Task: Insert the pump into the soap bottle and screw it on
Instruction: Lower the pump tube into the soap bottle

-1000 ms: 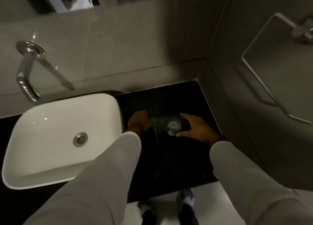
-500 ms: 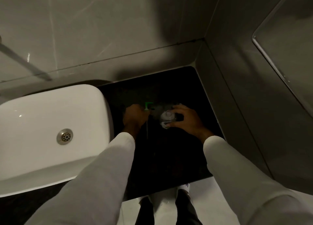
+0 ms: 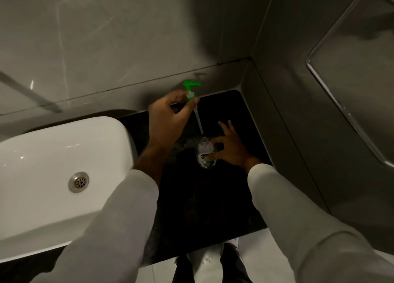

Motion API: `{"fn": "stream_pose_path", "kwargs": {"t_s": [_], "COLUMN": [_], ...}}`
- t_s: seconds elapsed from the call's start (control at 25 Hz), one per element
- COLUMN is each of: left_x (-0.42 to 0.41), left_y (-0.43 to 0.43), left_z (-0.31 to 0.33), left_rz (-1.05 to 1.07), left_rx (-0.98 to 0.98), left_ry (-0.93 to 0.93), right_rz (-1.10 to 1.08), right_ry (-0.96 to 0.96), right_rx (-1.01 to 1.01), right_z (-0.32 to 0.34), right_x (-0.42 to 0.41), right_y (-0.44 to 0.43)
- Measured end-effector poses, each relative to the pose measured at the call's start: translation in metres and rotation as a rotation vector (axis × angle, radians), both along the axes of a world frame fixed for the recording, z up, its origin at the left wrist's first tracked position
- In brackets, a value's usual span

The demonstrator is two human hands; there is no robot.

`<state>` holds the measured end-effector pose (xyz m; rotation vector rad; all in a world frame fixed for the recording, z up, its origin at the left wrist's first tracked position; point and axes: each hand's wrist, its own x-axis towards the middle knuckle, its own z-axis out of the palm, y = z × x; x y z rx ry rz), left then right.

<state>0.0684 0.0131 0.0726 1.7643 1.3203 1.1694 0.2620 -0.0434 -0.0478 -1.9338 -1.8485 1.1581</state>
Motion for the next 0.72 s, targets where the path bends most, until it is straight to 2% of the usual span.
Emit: {"fn": "stream_pose_path", "kwargs": {"t_s": [0.32,0.44,0.6,0.72], "left_x": [0.005,0.004,-0.002,-0.002], "left_y": [-0.017,-0.023,-0.032,-0.032], "left_z": [-0.039,-0.059,-0.076,-0.079], "left_rz": [0.008,-0.102,-0.204,-0.298], "left_rx": [-0.154,-0.263,-0.299,-0.291], "left_ry": [0.036,0.092,0.151,0.337], "right_rz": [-0.011,-0.029,-0.017,-0.021], "right_ry": [0.012,0.042,0.015,-0.002], "right_rx": [-0.017,0.0,0.057,0.073], "right_z": [0.001,0.001,-0.003,-0.006], "right_x": [-0.002,-0.003,-0.002,-0.001], "right_y": [0.003,0.001,0.0,-0.001]}}
